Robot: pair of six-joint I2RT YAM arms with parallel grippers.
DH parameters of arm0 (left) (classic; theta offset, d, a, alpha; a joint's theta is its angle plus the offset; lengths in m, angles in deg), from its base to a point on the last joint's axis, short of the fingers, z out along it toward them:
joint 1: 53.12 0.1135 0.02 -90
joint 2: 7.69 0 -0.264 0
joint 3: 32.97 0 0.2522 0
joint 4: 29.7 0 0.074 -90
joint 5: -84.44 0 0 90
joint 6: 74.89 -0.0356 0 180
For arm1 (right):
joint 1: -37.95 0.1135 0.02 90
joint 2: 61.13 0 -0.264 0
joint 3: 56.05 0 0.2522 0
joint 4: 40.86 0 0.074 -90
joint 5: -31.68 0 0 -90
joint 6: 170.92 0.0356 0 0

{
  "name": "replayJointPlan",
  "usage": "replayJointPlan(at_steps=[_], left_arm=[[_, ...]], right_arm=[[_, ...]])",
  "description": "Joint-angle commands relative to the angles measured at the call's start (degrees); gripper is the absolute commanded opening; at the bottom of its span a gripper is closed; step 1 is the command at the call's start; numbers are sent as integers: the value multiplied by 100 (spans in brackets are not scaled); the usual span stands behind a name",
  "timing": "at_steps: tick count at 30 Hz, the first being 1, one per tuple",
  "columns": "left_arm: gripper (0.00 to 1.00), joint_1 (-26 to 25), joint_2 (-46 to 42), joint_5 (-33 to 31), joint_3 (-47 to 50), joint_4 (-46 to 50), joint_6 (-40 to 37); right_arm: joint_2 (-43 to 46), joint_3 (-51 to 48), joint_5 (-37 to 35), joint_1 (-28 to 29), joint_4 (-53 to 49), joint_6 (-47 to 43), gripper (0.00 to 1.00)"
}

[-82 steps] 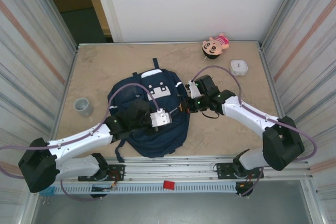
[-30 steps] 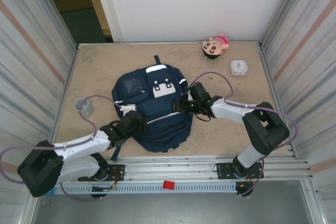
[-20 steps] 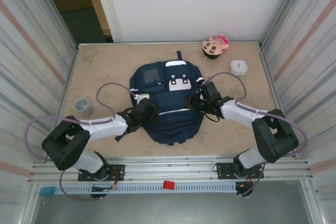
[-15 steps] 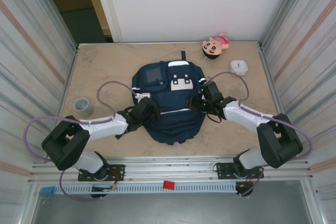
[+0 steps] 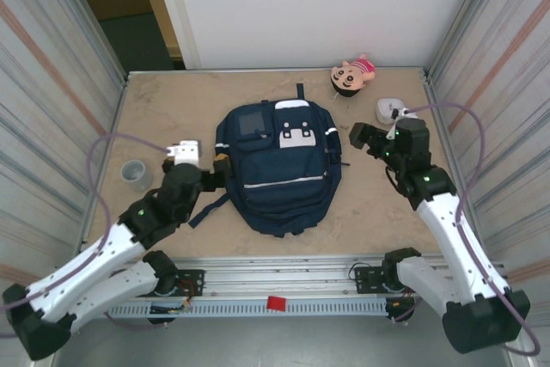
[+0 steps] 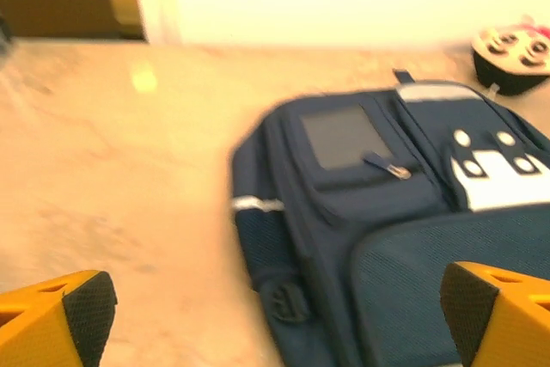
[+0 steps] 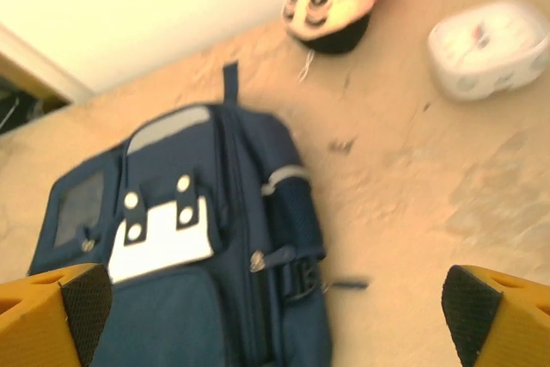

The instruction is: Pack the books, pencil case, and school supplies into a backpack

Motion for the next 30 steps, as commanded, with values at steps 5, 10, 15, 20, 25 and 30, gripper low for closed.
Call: replayJointPlan(at_steps=[5, 10, 15, 20, 25, 30], left_arm=[[99, 231, -1374, -1227, 1460, -551, -2255], [99, 616, -2303, -1140, 2454, -1154, -2691], [99, 1459, -3247, -256, 3334, -1575, -2846], [99, 2467, -3625, 1168, 3733, -2155, -2922], [99, 3394, -2626, 2075, 3803, -3152, -2664], [99, 3870, -1242, 2856, 3816, -4460, -2593]], right_arm=[[283, -935, -286, -637, 847, -1122, 99], [234, -2102, 92, -891, 2432, -1813, 99], [-251, -2999, 227, -910, 3896, -2454, 99], [-1164, -3347, 263, -946, 4892, -2705, 99], [-2034, -3359, 521, -939, 6242, -2784, 99], [-3114, -3005, 642, -1018, 6956, -2824, 99]])
